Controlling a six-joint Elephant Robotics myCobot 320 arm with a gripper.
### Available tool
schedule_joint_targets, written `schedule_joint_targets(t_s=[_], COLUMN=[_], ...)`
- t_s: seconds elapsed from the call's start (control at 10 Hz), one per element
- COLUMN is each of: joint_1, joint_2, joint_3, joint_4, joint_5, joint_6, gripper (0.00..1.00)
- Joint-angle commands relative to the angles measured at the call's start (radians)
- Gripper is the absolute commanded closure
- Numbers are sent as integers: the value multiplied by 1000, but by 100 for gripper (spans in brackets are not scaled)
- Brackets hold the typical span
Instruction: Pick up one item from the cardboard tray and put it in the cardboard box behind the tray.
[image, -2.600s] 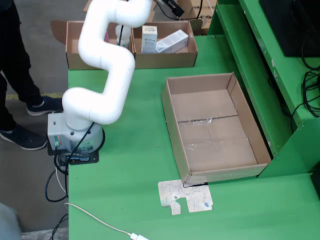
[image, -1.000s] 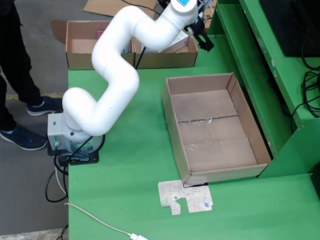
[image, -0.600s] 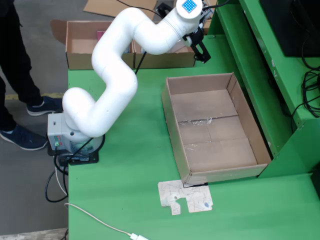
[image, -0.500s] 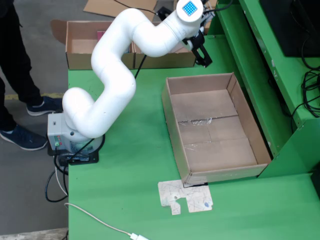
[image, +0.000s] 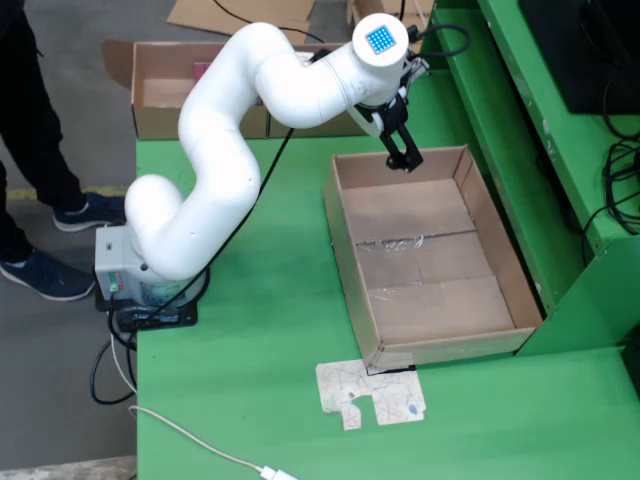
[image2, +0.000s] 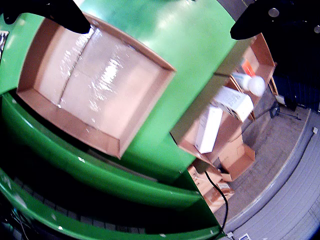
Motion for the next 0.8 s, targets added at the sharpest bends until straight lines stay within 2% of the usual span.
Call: schedule_joint_targets(t_s=[0.0, 0.7], joint_1=[-113, -248], joint_2=[9, -61], joint_3=[20, 20], joint_4=[-191, -154], joint_5=[-37, -70], joint_6=[-135, -242], gripper=[0, 0])
